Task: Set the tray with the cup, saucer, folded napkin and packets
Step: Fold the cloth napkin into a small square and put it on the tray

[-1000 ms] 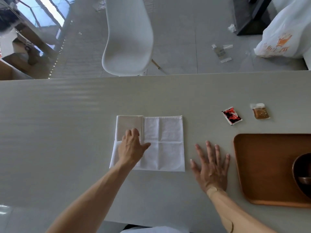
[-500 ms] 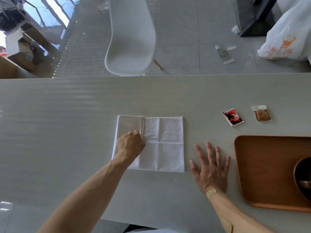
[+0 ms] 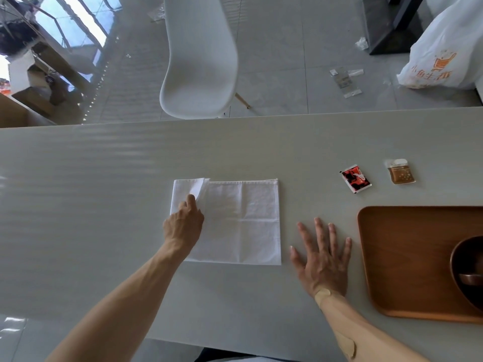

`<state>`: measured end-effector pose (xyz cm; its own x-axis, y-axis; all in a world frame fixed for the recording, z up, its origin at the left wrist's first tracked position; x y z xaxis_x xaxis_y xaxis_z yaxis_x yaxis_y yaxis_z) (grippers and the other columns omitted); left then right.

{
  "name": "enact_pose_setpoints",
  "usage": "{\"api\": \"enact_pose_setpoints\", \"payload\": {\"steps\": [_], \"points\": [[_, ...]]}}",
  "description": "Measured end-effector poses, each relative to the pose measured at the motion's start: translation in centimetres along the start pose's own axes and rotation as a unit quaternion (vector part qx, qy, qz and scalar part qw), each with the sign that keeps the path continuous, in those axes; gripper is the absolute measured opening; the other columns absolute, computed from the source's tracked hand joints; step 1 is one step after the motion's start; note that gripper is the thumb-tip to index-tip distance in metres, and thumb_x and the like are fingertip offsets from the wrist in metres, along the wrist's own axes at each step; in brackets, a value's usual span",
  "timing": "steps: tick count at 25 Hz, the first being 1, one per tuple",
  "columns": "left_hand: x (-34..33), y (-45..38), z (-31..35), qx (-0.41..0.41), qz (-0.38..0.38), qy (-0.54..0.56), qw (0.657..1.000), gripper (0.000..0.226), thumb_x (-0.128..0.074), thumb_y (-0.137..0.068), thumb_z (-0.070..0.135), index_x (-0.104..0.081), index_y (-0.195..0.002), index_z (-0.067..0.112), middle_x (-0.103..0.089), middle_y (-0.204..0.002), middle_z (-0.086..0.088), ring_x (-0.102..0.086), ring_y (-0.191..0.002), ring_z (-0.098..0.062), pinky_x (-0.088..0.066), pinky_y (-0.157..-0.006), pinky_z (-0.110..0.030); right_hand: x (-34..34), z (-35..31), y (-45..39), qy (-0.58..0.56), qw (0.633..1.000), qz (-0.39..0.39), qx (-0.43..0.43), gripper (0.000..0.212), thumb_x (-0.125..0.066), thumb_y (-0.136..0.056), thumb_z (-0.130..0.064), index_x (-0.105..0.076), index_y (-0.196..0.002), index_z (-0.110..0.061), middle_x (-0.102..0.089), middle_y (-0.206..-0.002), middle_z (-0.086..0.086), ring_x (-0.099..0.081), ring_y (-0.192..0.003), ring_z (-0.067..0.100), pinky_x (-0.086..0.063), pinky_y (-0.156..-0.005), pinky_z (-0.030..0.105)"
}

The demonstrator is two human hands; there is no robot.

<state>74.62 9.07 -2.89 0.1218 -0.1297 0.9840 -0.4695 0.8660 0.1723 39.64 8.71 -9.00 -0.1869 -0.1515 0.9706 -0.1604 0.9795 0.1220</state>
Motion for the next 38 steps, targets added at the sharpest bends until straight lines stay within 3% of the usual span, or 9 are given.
{"api": "enact_pose_setpoints", "payload": {"steps": [4,7,11,14,18,22,28,33,38], "points": [[1.8,0.4,-1.6,0.039,0.030,0.066,0.997,0.009,-0.047,-0.091,0.022,-0.046,-0.090,0.014,-0.063,-0.076,-0.013,-0.049,-0.059,-0.035,-0.036,-0.055,-0.034,-0.1,0.0,0.0,-0.002,1.000,-0.001,0.003,0.064,-0.033,-0.087,-0.063,-0.026,-0.148,-0.044,-0.025,-0.160,0.001,-0.017,-0.148,0.030,-0.007,-0.117,0.061],[3.0,0.9,-1.6,0.066,0.032,0.157,0.985,0.011,-0.053,-0.087,0.028,-0.052,-0.081,0.020,-0.063,-0.067,-0.003,-0.054,-0.061,-0.031,-0.040,-0.055,-0.033,-0.3,0.1,-0.1,0.003,1.000,-0.007,0.002,0.064,-0.032,-0.089,-0.064,-0.022,-0.149,-0.045,-0.023,-0.161,0.000,-0.014,-0.148,0.030,-0.006,-0.117,0.060],[2.3,1.4,2.0,0.070,-0.052,0.323,0.942,0.008,-0.058,-0.078,0.024,-0.053,-0.074,0.019,-0.066,-0.053,-0.002,-0.065,-0.046,-0.020,-0.053,-0.043,-0.030,-0.4,0.2,-0.1,0.006,1.000,-0.005,0.003,0.063,-0.032,-0.089,-0.064,-0.021,-0.149,-0.045,-0.023,-0.160,0.001,-0.013,-0.148,0.030,-0.006,-0.116,0.061],[0.5,1.6,6.1,0.062,-0.124,0.368,0.919,0.007,-0.059,-0.077,0.019,-0.054,-0.076,0.014,-0.068,-0.054,-0.005,-0.069,-0.045,-0.019,-0.055,-0.042,-0.030,-0.5,0.2,0.0,0.008,1.000,-0.001,0.005,0.063,-0.031,-0.089,-0.064,-0.021,-0.148,-0.045,-0.024,-0.160,0.001,-0.015,-0.148,0.030,-0.007,-0.116,0.062],[-2.6,2.0,11.2,0.046,-0.195,0.359,0.911,0.008,-0.059,-0.074,0.019,-0.056,-0.077,0.012,-0.068,-0.055,-0.007,-0.070,-0.045,-0.021,-0.062,-0.052,-0.040,-0.8,0.3,-0.1,0.020,1.000,-0.003,0.005,0.064,-0.028,-0.090,-0.066,-0.018,-0.149,-0.045,-0.023,-0.160,0.000,-0.014,-0.148,0.030,-0.005,-0.117,0.061],[-4.6,2.1,13.7,0.032,-0.214,0.309,0.926,0.013,-0.052,-0.069,0.026,-0.054,-0.076,0.014,-0.069,-0.050,-0.005,-0.068,-0.042,-0.018,-0.063,-0.064,-0.042,-0.8,0.2,-0.1,0.020,1.000,0.006,0.005,0.065,-0.031,-0.089,-0.066,-0.018,-0.150,-0.045,-0.024,-0.160,0.001,-0.017,-0.148,0.030,-0.007,-0.117,0.061],[-5.4,2.6,16.1,-0.028,-0.217,0.249,0.944,0.012,-0.054,-0.072,0.026,-0.054,-0.078,0.015,-0.069,-0.050,-0.003,-0.067,-0.044,-0.017,-0.062,-0.055,-0.041,-0.7,0.3,-0.1,0.017,1.000,0.011,0.005,0.066,-0.033,-0.089,-0.066,-0.015,-0.150,-0.045,-0.024,-0.160,0.000,-0.016,-0.148,0.030,-0.008,-0.117,0.061],[-5.6,3.1,16.2,-0.069,-0.201,0.155,0.965,0.024,-0.061,-0.078,0.040,-0.056,-0.085,0.018,-0.069,-0.071,-0.002,-0.066,-0.062,-0.024,-0.057,-0.056,-0.037,-0.9,0.4,-0.1,0.024,1.000,0.013,0.004,0.066,-0.029,-0.090,-0.068,-0.011,-0.150,-0.046,-0.019,-0.161,-0.001,-0.012,-0.149,0.028,-0.006,-0.117,0.061],[-5.3,4.4,15.6,-0.131,-0.167,0.186,0.960,0.035,-0.055,-0.087,0.057,-0.055,-0.099,0.024,-0.066,-0.085,0.008,-0.064,-0.073,-0.017,-0.046,-0.052,-0.028,-0.8,0.4,-0.1,0.028,1.000,0.008,0.002,0.065,-0.025,-0.091,-0.068,-0.009,-0.150,-0.047,-0.016,-0.162,-0.001,-0.008,-0.150,0.028,-0.005,-0.117,0.060]]}}
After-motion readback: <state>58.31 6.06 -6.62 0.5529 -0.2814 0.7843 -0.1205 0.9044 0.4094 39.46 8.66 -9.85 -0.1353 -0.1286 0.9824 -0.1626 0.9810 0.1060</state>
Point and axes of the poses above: each hand's wrist, its own y-axis away from the middle knuckle, its own x-axis out of the back of the hand, z = x × y, the point moved 10 cm from there along -y, towards the middle knuckle
